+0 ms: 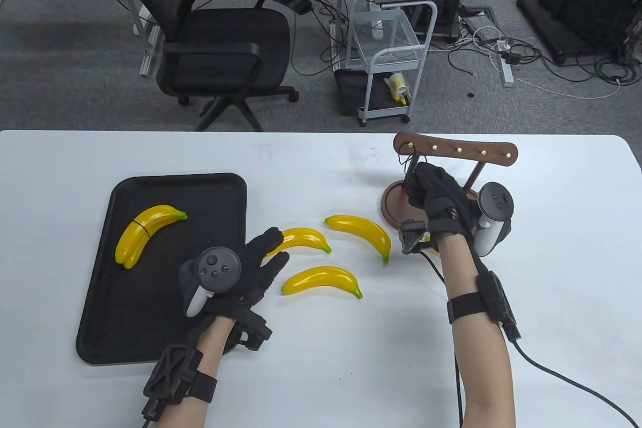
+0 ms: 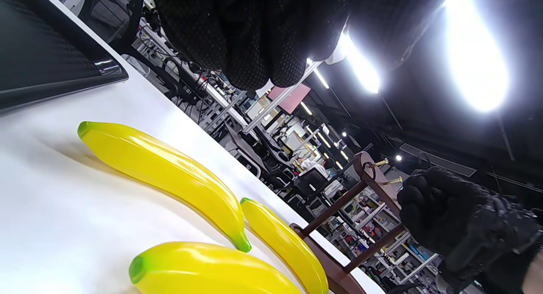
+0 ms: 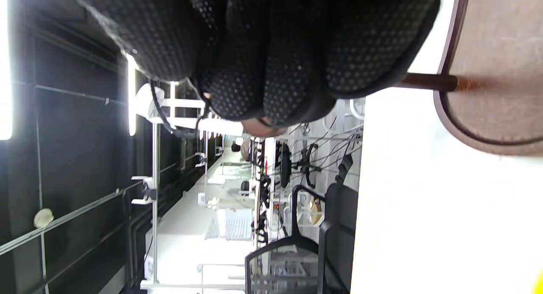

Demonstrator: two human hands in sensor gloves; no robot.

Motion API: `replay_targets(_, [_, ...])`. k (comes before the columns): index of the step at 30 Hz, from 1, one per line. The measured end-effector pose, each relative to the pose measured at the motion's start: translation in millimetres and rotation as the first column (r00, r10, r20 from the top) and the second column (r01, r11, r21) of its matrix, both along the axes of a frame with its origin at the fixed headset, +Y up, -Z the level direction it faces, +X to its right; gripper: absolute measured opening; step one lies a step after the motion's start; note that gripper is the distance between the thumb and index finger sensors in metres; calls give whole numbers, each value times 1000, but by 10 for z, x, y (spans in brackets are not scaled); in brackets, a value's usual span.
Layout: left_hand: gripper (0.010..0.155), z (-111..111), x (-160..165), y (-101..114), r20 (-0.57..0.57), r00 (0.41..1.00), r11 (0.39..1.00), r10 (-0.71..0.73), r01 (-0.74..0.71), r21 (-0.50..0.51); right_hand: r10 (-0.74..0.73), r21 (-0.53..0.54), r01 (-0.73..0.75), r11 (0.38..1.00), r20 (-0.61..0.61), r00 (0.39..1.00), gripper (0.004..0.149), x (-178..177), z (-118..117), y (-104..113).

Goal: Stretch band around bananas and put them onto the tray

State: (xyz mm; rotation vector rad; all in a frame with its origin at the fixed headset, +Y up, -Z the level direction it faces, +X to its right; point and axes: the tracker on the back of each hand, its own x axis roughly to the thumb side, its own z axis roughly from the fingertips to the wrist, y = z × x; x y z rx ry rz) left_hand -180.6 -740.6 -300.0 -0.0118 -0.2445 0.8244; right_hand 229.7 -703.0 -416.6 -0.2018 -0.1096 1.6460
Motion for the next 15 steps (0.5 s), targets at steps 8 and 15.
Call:
replay_targets(8, [57,0,3,-5,2,1000,1000,-7,7,-5,18,35,-14,999,-127,992,37,-192,209,-10])
replay_targets(15, [58,-2,10,-14,13,1000,1000,-17,17,-5,38,47,-28,998,-226,973,37,-387,362,-59])
